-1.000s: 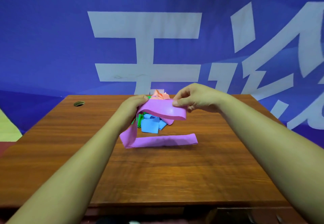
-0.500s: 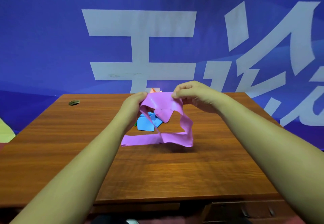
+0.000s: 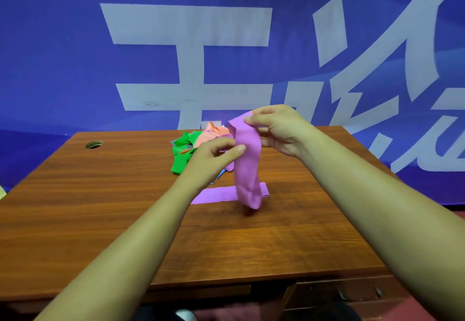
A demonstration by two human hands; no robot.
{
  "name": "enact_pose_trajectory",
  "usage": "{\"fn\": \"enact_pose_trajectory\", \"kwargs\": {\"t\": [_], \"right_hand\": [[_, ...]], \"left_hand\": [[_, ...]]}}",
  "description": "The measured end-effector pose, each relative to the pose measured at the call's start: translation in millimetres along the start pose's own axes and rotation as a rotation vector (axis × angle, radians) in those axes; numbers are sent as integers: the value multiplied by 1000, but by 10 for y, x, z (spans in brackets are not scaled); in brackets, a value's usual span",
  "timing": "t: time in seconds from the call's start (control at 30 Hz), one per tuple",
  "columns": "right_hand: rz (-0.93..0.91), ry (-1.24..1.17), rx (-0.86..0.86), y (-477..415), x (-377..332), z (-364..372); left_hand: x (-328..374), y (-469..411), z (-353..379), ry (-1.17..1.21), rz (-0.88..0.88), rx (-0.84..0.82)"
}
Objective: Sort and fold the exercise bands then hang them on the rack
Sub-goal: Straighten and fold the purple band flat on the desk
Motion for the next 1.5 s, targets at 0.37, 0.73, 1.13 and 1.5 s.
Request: {"fn": "enact_pose_trajectory", "kwargs": {"t": [0.37, 0.73, 1.13, 1.5], "right_hand": [[129, 62, -244, 216, 436, 11], [-7, 14, -154, 291, 746, 135], [-41, 88, -8, 242, 624, 31], [-55, 116, -18, 281, 579, -48]], "left_hand": [[105, -185, -67, 213, -90, 242], [-275, -127, -44, 436, -441, 60], [-309, 38, 23, 103, -205, 89], [-182, -45, -24, 50, -138, 123]]}}
Point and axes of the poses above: each hand's wrist, its own y-axis away from the middle knuckle, its own z-axis out of the palm, x = y × z, the point moved 5 cm from there along -y, towards the middle knuckle, and after that the axes turned 3 degrees about y, right-handed, at the moved point
